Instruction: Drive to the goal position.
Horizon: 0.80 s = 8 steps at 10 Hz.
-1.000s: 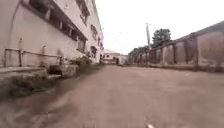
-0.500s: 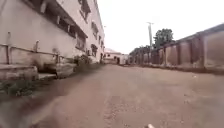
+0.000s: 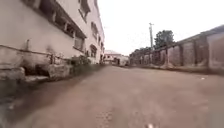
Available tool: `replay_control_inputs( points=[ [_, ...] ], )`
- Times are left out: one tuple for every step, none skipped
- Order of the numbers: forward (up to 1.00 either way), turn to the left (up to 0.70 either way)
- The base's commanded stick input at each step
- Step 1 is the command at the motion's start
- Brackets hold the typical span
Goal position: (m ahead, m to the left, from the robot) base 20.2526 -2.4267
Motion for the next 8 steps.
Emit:
replay_control_inputs(
  points=[
    [1.00,0.00],
    [1.00,0.00],
    [1.00,0.00],
    [1.00,0.00],
    [1.00,0.00],
    [1.00,0.00],
    [1.00,0.00],
    [1.00,0.00]
  ],
)
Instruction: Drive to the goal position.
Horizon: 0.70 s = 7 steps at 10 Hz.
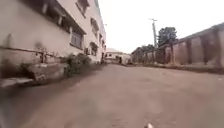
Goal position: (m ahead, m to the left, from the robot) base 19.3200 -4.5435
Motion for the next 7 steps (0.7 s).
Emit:
replay_control_inputs(
  points=[
    [1.00,0.00],
    [1.00,0.00],
    [1.00,0.00],
    [1.00,0.00],
    [1.00,0.00],
    [1.00,0.00],
    [1.00,0.00]
  ],
)
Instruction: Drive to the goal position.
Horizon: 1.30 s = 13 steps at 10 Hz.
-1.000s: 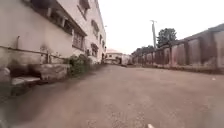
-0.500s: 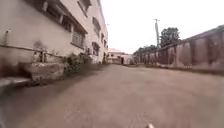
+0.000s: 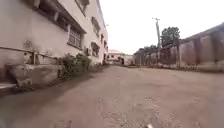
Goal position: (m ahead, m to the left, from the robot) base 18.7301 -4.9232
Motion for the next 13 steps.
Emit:
replay_control_inputs(
  points=[
    [1.00,0.00],
    [1.00,0.00],
    [1.00,0.00],
    [1.00,0.00],
    [1.00,0.00],
    [1.00,0.00],
    [1.00,0.00],
    [1.00,0.00],
    [1.00,0.00],
    [1.00,0.00],
    [1.00,0.00],
    [1.00,0.00],
    [1.00,0.00]
  ],
)
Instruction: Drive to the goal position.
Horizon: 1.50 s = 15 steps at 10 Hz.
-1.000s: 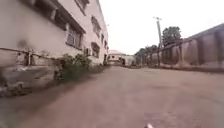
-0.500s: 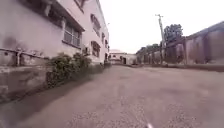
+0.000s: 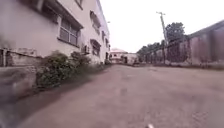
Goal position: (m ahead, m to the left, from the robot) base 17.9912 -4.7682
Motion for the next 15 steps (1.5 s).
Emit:
replay_control_inputs(
  points=[
    [1.00,0.00],
    [1.00,0.00],
    [1.00,0.00],
    [1.00,0.00],
    [1.00,0.00],
    [1.00,0.00],
    [1.00,0.00],
    [1.00,0.00],
    [1.00,0.00],
    [1.00,0.00],
    [1.00,0.00],
    [1.00,0.00],
    [1.00,0.00],
    [1.00,-0.12],
    [1.00,-0.35]
  ],
)
